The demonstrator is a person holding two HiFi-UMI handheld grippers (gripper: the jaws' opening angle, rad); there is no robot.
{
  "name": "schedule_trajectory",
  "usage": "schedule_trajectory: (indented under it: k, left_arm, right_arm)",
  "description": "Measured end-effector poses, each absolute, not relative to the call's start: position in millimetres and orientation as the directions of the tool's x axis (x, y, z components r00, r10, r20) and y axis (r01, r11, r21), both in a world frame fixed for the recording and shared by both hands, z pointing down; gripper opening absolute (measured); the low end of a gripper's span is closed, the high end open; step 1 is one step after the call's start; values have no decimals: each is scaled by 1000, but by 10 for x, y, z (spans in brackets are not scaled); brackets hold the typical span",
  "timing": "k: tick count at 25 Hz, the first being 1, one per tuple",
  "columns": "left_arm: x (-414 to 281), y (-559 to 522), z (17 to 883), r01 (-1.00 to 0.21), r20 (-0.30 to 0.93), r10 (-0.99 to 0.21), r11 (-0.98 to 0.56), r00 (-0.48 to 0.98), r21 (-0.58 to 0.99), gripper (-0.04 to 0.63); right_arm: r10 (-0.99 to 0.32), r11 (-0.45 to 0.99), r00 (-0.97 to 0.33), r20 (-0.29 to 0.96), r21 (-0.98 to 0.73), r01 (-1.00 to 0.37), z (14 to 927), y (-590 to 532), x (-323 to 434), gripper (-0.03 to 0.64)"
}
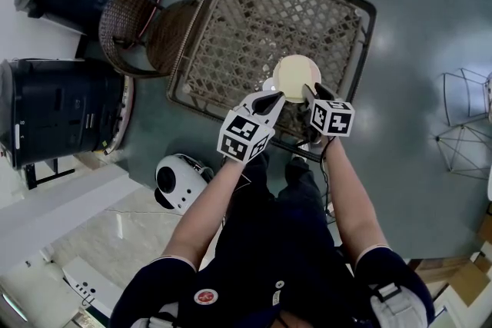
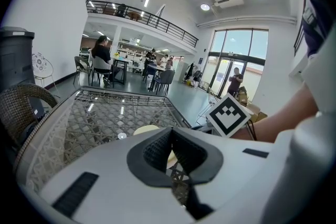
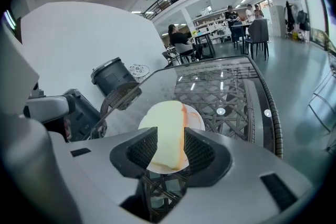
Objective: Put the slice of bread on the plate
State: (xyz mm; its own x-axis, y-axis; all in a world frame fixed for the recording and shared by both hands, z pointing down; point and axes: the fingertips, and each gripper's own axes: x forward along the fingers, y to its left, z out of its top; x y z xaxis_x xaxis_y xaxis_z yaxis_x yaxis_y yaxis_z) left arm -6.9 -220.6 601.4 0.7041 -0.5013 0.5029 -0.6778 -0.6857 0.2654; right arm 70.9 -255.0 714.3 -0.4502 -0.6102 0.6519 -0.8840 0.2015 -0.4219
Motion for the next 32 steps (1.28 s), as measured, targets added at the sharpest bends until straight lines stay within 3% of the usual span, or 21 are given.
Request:
schedule_trajectory:
  k: [8, 15, 32]
  left_arm:
    - [-16, -2292, 5806, -663, 437, -523, -695, 732, 279, 5]
    - [105, -2298, 5467, -619, 358, -514, -718, 779, 318, 6]
    - [118, -2225, 4464, -587, 193, -554, -769, 810, 255, 5]
  right_arm:
    - [-680, 298, -497, 539, -416, -859, 6538, -2637, 715, 129]
    - [-744, 366, -522, 417, -400, -840, 5853, -2606, 758, 8]
    - [-771, 525, -597, 222, -308, -793, 4613, -2368, 596, 8]
